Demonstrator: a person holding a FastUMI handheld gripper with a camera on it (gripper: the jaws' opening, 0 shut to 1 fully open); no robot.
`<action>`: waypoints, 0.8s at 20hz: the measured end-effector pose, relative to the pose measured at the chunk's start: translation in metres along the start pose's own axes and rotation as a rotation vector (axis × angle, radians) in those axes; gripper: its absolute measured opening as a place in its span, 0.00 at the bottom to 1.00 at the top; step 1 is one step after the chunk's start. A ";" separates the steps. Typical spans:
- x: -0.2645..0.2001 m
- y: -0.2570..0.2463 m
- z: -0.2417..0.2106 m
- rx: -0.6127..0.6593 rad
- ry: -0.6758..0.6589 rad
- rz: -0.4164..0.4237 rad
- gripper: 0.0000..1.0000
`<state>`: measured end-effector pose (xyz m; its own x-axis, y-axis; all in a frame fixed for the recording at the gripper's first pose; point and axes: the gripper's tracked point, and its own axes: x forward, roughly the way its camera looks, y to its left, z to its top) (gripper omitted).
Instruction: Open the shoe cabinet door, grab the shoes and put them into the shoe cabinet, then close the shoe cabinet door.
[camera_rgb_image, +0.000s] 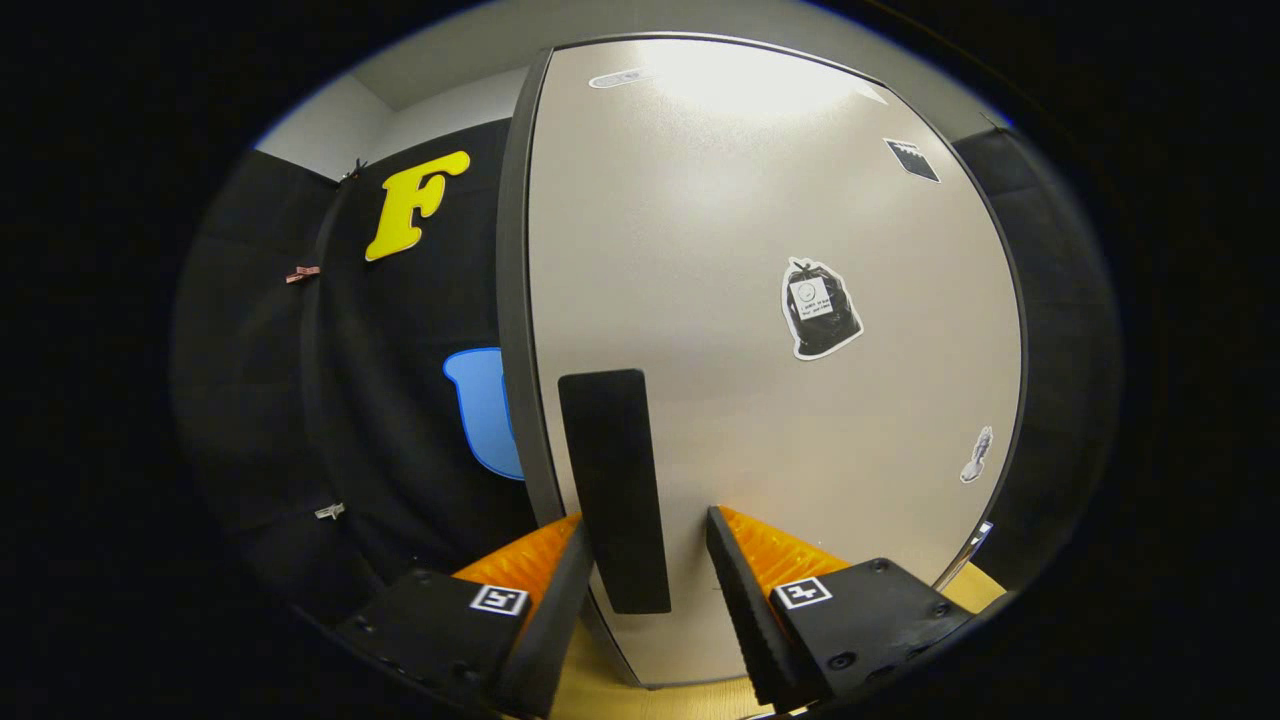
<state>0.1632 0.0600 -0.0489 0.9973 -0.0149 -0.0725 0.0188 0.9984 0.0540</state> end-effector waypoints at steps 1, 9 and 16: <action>-0.001 0.001 0.001 -0.007 -0.008 -0.005 0.67; -0.003 0.007 -0.001 -0.054 -0.004 -0.027 0.28; -0.031 0.003 -0.003 -0.058 0.019 -0.020 0.29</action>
<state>0.1326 0.0636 -0.0497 0.9952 -0.0342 -0.0919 0.0339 0.9994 -0.0055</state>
